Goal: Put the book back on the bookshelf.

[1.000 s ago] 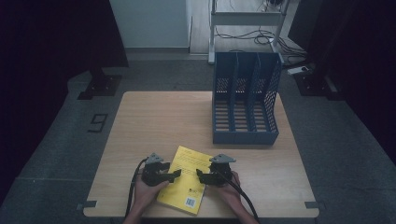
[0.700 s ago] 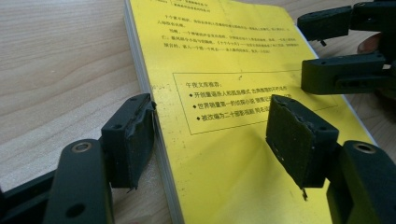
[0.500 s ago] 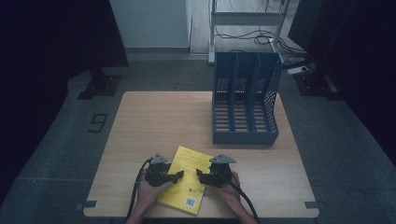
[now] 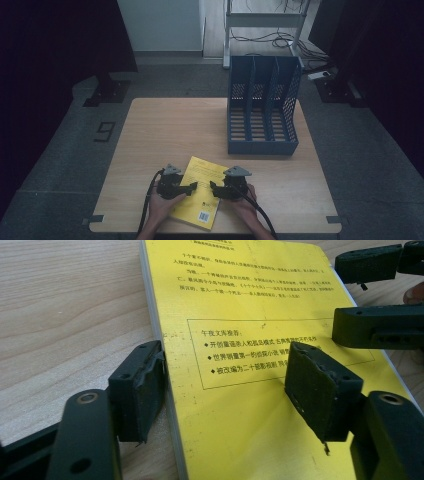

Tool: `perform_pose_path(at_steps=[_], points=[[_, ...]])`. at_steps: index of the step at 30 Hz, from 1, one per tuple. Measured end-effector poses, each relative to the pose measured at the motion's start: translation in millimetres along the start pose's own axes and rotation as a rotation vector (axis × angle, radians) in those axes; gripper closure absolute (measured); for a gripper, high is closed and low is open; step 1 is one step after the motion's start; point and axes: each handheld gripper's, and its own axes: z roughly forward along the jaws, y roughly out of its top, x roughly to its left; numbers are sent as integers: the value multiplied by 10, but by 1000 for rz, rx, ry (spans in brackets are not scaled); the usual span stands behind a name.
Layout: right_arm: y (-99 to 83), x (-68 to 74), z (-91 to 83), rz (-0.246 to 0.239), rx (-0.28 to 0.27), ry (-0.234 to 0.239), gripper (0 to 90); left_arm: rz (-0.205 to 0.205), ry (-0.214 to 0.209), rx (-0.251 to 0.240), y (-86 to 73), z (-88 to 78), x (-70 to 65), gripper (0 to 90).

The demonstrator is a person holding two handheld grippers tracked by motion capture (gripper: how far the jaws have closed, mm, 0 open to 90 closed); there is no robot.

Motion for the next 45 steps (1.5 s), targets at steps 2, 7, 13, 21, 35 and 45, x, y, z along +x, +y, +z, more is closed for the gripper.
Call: perform_pose_path(at_steps=[2,7,13,21,35,45], points=[[1,1,0,-1,0,-1,206,-9,-6,-3,5,-7,8,336],[2,0,0,-2,1,0,206,-25,-15,-9,12,-28,12,337],[-1,11,1,-3,-4,-5,212,-34,-26,-29,22,-85,-5,337],[-4,12,1,-4,-7,-6,212,-59,-53,-60,41,-147,-16,336],[-7,26,-4,-8,-9,-12,218,-122,-118,-93,31,-185,38,348],[-7,34,-2,-13,-13,-16,220,-152,-161,-83,37,-207,69,350]])
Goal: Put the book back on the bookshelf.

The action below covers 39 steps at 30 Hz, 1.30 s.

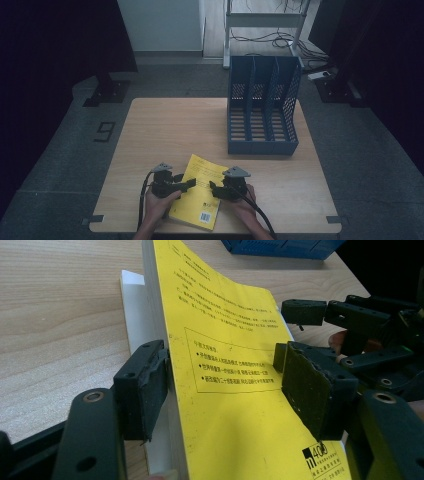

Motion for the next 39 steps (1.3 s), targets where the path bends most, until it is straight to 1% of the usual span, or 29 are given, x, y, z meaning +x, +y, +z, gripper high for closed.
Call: perform_pose_path(at_steps=[4,7,13,15,16,17,23,24,27,29,31,33,34,39], points=[[0,1,0,0,0,0,220,-19,-13,1,1,-7,12,353],[1,1,1,1,0,0,220,-31,-36,-11,7,-24,8,354],[0,3,0,1,-1,-1,221,-24,-53,-15,16,-39,-32,357],[-1,3,0,0,-2,-2,222,-22,-58,-9,16,-38,-28,362],[0,4,0,1,-1,-2,222,-25,-61,8,11,-24,-7,364],[0,5,0,1,-2,-3,222,-32,-61,10,8,-18,6,367],[0,6,0,1,-2,-3,222,-35,-56,36,6,-8,35,399],[0,6,0,1,-2,-3,221,-40,-55,50,1,4,58,402],[0,7,0,1,-2,-4,222,-47,-47,59,-3,14,74,413],[0,8,0,1,-2,-4,222,-41,-21,72,-12,39,80,415],[0,9,1,1,-2,-5,222,-39,-13,74,-17,50,88,421],[0,9,1,1,-2,-5,222,-40,-17,74,-16,50,94,424],[1,10,1,2,-2,-6,222,-44,-28,72,-16,48,107,424],[1,12,2,3,-2,-7,221,-47,-56,55,-12,30,106,432]])
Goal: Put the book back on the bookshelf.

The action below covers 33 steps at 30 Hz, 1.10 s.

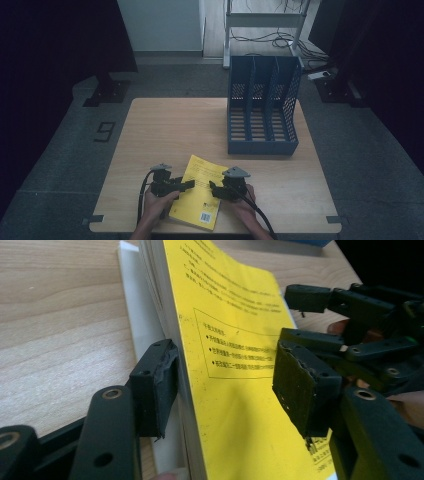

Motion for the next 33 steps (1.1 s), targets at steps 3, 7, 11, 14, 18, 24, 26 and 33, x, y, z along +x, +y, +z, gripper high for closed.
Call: perform_pose_path(at_steps=[3,7,11,14,18,24,26,33], points=[[0,-1,0,1,0,1,221,-2,-19,-10,5,-11,-7,441],[0,-2,0,1,0,1,221,-3,-31,-17,7,-13,-22,452],[0,-2,0,1,0,1,221,9,-26,1,-3,37,-26,467],[0,-3,0,1,-1,2,221,32,4,4,-7,41,-62,496],[0,-5,-1,4,-1,4,221,72,49,4,-5,32,-96,576],[0,-5,-1,2,-1,4,221,111,97,-10,-23,21,-115,646],[0,-7,-1,3,-1,5,221,121,100,-16,-22,12,-131,662],[1,-14,-11,-20,-10,13,225,148,122,-42,-22,-12,-181,679]])
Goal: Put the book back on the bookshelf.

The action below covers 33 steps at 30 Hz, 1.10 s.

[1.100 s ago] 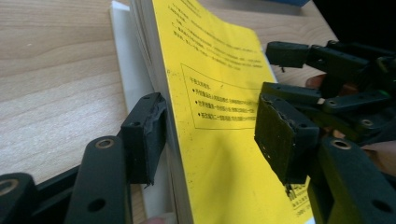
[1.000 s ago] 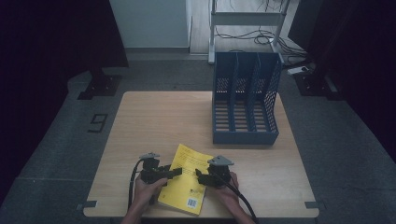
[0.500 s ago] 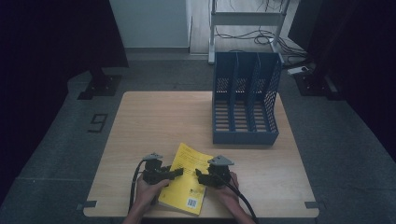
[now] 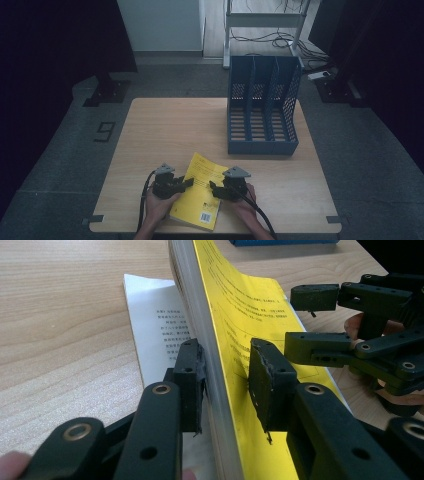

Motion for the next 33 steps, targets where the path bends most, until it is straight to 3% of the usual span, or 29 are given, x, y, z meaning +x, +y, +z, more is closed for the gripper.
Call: perform_pose_path(at_steps=[9,23,33], points=[[5,-29,-29,5,4,4,207,17,-2,-29,7,-34,-47,705],[-9,-97,-97,37,-3,23,198,44,-51,-111,13,-86,-99,753],[-11,-131,-154,66,-25,67,197,72,-53,-160,19,-134,-140,770]])
